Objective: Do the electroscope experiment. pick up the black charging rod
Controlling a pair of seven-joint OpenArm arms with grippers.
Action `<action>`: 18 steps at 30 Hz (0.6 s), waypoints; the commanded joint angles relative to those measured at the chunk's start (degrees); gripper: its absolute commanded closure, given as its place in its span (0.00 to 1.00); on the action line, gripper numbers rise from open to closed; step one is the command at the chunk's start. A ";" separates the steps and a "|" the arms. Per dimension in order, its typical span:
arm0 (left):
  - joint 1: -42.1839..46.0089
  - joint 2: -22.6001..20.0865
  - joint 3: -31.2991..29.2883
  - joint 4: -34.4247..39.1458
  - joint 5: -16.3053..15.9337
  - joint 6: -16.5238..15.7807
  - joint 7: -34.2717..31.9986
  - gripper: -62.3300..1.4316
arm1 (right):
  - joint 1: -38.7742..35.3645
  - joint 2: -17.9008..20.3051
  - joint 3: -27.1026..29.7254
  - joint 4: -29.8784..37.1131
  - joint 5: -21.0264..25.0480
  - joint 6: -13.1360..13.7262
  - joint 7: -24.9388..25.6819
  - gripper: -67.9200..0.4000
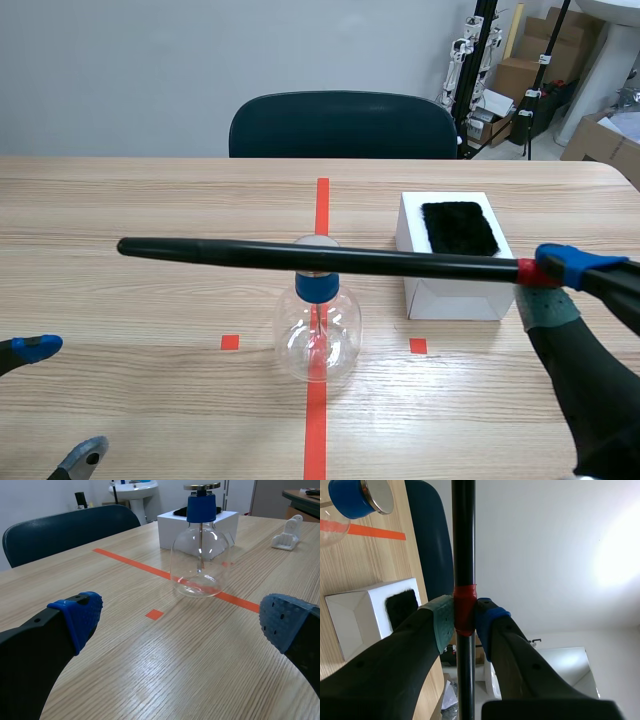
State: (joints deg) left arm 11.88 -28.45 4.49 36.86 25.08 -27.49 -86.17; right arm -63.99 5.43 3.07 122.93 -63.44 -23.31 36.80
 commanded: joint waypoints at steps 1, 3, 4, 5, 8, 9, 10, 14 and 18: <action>0.00 -0.48 0.00 0.85 -0.42 -0.09 -2.86 0.00 | 0.35 0.44 -0.04 0.44 0.85 -0.90 0.00 0.99; -0.55 -0.15 0.00 0.98 -0.39 -0.11 -2.86 0.00 | 0.33 0.44 -0.04 0.44 0.85 -0.90 0.00 0.99; -0.63 -0.07 0.00 0.98 -0.37 -0.11 -2.86 0.00 | 0.35 0.44 -0.04 0.44 0.85 -0.90 0.00 0.99; -0.63 -0.04 0.00 0.98 -0.39 -0.11 -2.86 0.00 | 0.35 0.44 -0.04 0.44 0.85 -0.90 0.00 0.99; -0.46 -0.04 0.00 0.98 -0.42 -0.09 -2.86 0.00 | 0.33 0.44 -0.04 0.44 0.85 -0.90 0.00 0.99; -0.46 -0.04 0.00 0.98 -0.42 -0.09 -2.86 0.00 | 0.33 0.44 -0.04 0.44 0.85 -0.90 0.00 0.99; -0.46 -0.04 0.00 0.98 -0.42 -0.09 -2.86 0.00 | 0.33 0.44 -0.04 0.44 0.85 -0.90 0.00 0.99; -0.46 -0.04 0.00 0.98 -0.42 -0.09 -2.86 0.00 | 0.33 0.44 -0.04 0.44 0.85 -0.90 0.04 0.99; -0.48 -0.04 0.00 0.98 -0.39 -0.09 -2.86 0.00 | 0.33 0.44 -0.04 0.44 0.85 -0.90 0.04 0.99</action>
State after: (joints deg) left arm 11.57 -28.42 4.49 36.86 25.10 -27.49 -86.17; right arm -63.99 5.43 3.07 122.93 -63.44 -23.31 36.80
